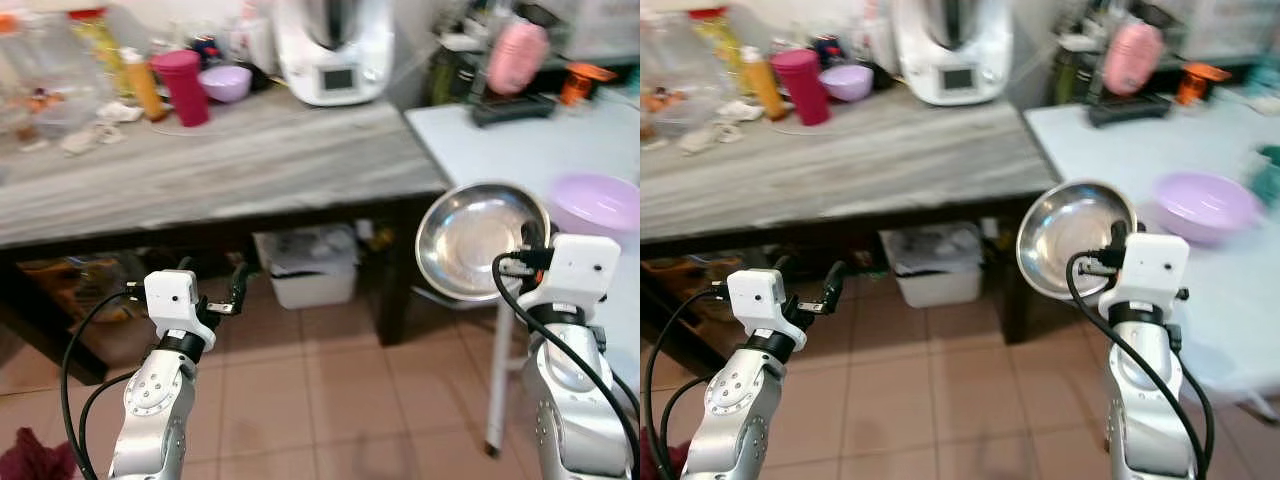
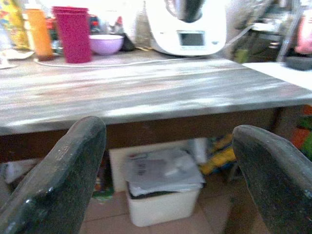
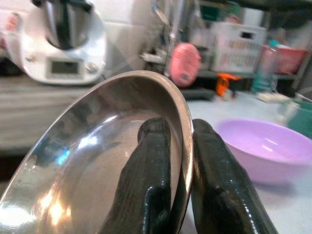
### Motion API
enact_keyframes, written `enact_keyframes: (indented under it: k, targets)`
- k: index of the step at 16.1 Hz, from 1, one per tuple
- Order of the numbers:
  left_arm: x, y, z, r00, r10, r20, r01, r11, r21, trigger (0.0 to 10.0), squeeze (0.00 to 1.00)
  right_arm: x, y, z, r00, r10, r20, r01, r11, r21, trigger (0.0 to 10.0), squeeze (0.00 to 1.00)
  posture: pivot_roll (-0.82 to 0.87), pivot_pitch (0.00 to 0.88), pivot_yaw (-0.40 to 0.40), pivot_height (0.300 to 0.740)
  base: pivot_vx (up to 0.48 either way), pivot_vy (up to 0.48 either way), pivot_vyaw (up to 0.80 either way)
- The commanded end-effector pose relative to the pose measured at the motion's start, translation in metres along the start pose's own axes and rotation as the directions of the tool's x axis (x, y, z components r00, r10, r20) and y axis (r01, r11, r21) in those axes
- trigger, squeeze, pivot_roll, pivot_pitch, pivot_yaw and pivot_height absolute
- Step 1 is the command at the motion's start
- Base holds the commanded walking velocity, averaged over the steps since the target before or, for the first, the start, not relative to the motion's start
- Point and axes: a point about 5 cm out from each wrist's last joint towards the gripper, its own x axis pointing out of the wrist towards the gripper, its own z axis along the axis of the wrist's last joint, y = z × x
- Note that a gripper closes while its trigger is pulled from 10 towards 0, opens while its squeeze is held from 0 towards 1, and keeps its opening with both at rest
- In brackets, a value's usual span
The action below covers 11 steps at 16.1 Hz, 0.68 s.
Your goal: Setting the table
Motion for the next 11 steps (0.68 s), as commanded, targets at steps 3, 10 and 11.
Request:
enact_keyframes:
  k: [3, 10, 11]
  targets:
    - [0.004, 0.001, 0.005, 1.000, -0.011, 0.008, 0.010, 1.000, 0.012, 10.0, 0.00, 0.003, 0.003, 0.008, 0.999, 0.012, 0.036, -0.012, 1.000, 0.002, 10.0, 0.00, -0.24, 0.069, 0.069, 0.740, 0.480, 0.000, 0.54]
    - [0.008, -0.007, 0.004, 0.999, -0.046, 0.010, 0.046, 0.999, 0.006, 10.0, 0.00, 0.008, 0.002, 0.012, 0.998, 0.007, 0.055, -0.008, 1.000, 0.012, 10.0, 0.00, -0.25, 0.054, 0.070, 0.740, 0.480, 0.000, 0.24]
    - [0.010, -0.007, 0.005, 0.999, -0.047, 0.016, 0.047, 0.999, 0.003, 10.0, 0.00, 0.009, 0.003, 0.013, 0.998, 0.016, 0.062, -0.017, 1.000, 0.011, 10.0, 0.00, -0.26, 0.049, 0.066, 0.740, 0.480, 0.000, 0.00]
